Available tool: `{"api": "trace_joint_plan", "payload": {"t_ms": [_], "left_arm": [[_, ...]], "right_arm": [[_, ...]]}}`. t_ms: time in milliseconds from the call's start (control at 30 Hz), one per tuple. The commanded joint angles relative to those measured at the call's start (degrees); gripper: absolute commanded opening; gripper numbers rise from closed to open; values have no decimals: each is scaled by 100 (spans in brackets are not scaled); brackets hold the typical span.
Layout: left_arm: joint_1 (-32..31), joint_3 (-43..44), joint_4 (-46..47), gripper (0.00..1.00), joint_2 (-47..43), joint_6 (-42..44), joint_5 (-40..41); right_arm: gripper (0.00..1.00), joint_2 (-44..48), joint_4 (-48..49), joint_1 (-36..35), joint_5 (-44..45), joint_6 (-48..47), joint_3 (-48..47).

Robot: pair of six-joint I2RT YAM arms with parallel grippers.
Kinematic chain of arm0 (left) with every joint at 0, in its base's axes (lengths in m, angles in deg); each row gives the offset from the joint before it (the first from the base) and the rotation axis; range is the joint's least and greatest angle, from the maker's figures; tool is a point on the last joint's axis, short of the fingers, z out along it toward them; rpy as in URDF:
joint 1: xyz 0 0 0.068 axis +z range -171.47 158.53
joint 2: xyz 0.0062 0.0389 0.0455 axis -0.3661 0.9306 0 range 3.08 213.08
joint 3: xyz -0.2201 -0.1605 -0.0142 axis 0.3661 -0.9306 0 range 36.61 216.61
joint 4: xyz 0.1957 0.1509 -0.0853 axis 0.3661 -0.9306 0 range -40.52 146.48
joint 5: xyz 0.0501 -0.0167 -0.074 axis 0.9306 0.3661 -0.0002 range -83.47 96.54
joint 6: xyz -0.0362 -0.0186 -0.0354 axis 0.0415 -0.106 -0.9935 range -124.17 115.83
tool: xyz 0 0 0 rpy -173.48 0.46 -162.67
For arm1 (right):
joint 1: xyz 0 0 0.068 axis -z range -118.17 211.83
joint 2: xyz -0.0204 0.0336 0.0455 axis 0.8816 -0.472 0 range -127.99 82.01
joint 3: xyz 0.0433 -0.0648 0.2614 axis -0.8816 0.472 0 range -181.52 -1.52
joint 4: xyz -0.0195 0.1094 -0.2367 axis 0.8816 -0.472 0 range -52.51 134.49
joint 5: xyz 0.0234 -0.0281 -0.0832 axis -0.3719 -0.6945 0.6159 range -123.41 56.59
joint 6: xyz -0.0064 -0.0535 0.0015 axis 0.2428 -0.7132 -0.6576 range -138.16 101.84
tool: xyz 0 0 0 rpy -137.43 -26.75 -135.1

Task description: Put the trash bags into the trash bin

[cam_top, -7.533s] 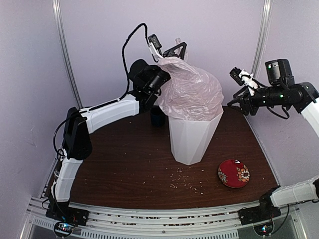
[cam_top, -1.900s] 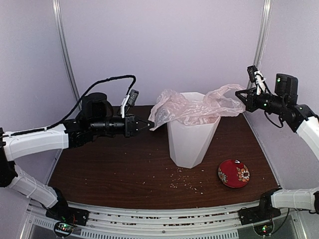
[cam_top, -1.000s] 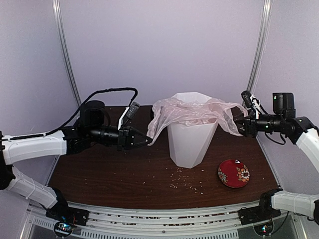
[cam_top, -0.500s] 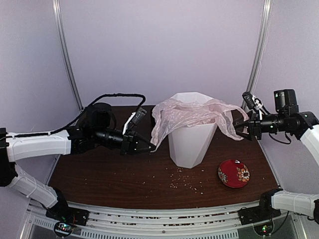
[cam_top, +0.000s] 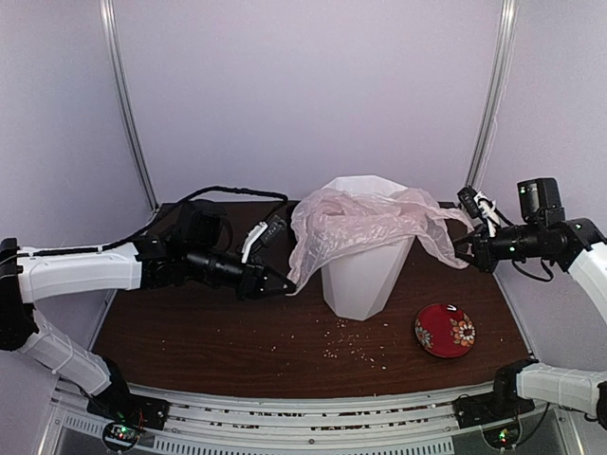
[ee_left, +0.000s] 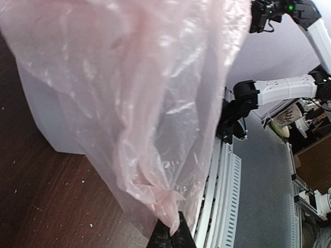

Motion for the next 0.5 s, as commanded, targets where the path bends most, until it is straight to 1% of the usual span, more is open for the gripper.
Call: {"api": "trace_joint_plan", "payload": {"t_ms": [0, 167, 267, 333, 467], "left_arm": [[-13, 70, -221, 0, 232, 171, 662], [57, 251, -314, 0, 612, 224, 1063], [157, 464, -229, 0, 862, 171, 1734], [215, 634, -147, 0, 1034, 152, 2234], [246, 654, 526, 0, 1154, -7, 2752]], "right_arm": [[0, 222, 553, 37, 643, 122, 378], [0, 227, 1224, 41, 987, 296, 758], [0, 84, 1876, 41, 1290, 573, 895], [0, -73, 2232, 41, 1317, 681, 948], [0, -427, 2649, 41, 1090, 686, 970]]}}
